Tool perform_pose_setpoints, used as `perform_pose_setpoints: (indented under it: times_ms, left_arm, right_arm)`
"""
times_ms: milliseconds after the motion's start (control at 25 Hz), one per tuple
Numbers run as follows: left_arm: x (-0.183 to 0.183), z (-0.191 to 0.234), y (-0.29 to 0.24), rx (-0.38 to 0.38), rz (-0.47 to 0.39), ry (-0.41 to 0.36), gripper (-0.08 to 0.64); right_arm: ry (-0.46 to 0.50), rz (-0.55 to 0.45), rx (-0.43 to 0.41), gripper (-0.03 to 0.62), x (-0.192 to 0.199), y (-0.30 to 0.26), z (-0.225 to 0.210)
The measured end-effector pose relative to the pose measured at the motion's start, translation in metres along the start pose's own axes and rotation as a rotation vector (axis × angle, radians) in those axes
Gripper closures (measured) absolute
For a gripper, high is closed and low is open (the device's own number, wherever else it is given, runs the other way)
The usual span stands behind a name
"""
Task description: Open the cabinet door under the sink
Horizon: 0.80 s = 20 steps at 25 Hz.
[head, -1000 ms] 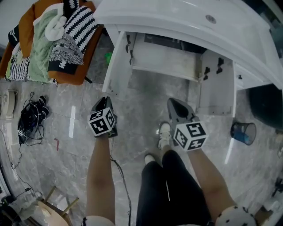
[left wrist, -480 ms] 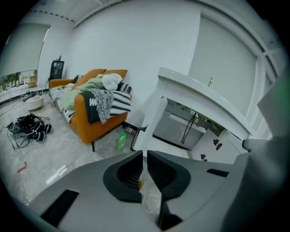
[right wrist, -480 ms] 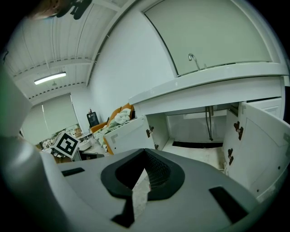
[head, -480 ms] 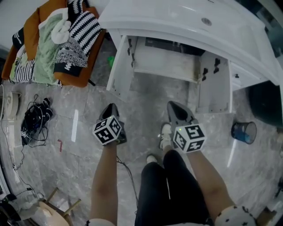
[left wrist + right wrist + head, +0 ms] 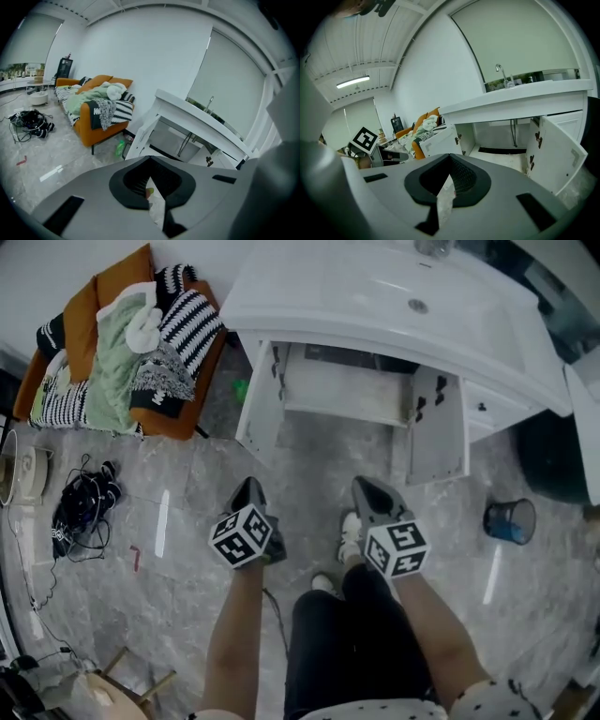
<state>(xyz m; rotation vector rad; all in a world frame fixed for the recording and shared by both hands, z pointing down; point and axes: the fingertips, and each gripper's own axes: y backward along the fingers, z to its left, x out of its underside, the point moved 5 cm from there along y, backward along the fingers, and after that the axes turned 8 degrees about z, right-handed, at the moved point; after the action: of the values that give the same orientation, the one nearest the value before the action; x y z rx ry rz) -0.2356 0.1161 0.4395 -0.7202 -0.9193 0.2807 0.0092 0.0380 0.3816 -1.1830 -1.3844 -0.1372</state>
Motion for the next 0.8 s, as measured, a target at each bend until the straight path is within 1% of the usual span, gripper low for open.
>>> perform_pose_setpoints:
  times_ms: [80,280,440,560,800]
  left_arm:
    - [-0.002,-0.008,0.013,0.003,-0.005,0.007,0.555]
    - [-0.008,-0.034,0.045,0.039,-0.011,0.026,0.555]
    - [-0.008,-0.051,0.066,0.027,0.008,0.028,0.555]
    - [-0.01,-0.061,0.083,0.015,0.026,0.021,0.555]
    - [-0.012,-0.088,0.118,0.037,0.058,-0.015,0.555]
  right_arm:
    - [-0.007,-0.003,0.002,0.583,-0.002,0.012,0.005]
    - [-0.016,-0.003,0.014,0.583,-0.009,0.038,0.015]
    - [-0.035,0.004,0.026,0.583,-0.015,0.055,0.02]
    - [-0.038,0.006,0.028,0.583,-0.022,0.065,0.027]
    - [-0.027,0.011,0.009,0.583,-0.038,0.088,0.044]
